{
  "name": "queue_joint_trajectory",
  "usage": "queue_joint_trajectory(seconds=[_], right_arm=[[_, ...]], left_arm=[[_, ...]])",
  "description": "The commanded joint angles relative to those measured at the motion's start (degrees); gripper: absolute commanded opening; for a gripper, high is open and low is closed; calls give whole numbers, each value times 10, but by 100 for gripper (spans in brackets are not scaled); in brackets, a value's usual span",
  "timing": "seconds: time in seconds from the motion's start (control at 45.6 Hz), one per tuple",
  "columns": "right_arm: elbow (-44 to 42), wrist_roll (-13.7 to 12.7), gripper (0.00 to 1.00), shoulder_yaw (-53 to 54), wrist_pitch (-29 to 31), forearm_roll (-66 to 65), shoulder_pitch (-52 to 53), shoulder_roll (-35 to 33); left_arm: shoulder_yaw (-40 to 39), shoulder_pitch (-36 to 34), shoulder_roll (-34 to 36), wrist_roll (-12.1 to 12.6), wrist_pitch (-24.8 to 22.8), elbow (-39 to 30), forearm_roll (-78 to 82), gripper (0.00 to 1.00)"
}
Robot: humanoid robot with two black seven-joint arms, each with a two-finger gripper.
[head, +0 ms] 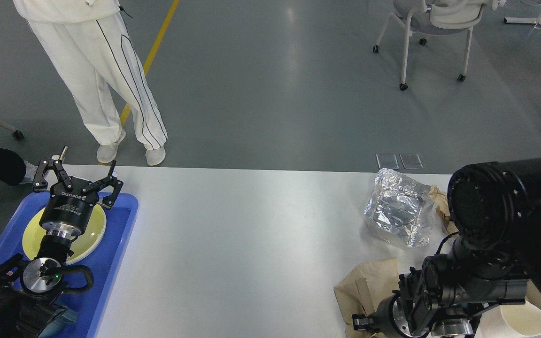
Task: Tidy desktop
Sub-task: 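Close the right gripper on the crumpled brown paper, then lift the brown paper into the white bin and release it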
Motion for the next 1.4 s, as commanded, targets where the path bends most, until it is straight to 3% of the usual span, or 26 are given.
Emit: queue_joint_trajectory(seconds=[0.0, 0.088, 0.197, 0.307, 0.504, 0.636, 0.789, 1.074, 1.25, 1.381], right_arm=[[45, 1, 0, -2, 1, -4, 44, -2], [86, 4, 0, -2, 8, -10, 101, -4], [108, 30, 0, -2, 40, -22, 181, -10], [108, 43, 0, -2, 142, -23, 260, -47], [85, 43, 0, 2, 371, -22, 408, -136], [23, 36, 0, -6, 451, -22, 439, -181], [-105, 36, 0, -67, 452, -21, 412, -198], [-374, 36, 0, -74, 433, -14, 171, -278], [-574, 33, 0, -68, 332, 12, -39, -312], [-757, 23, 0, -54, 318, 126, -208, -320]], left_arm=[[0, 0, 0, 0, 0, 0, 1, 97], [0, 0, 0, 0, 0, 0, 0, 97], [0, 0, 0, 0, 0, 0, 1, 97], [0, 0, 0, 0, 0, 0, 0, 97], [0, 0, 0, 0, 0, 0, 0, 97], [0, 0, 0, 0, 0, 0, 0, 97], [0, 0, 0, 0, 0, 0, 1, 97], [0, 0, 0, 0, 0, 0, 0, 97], [0, 0, 0, 0, 0, 0, 0, 97], [0, 0, 0, 0, 0, 0, 0, 97]])
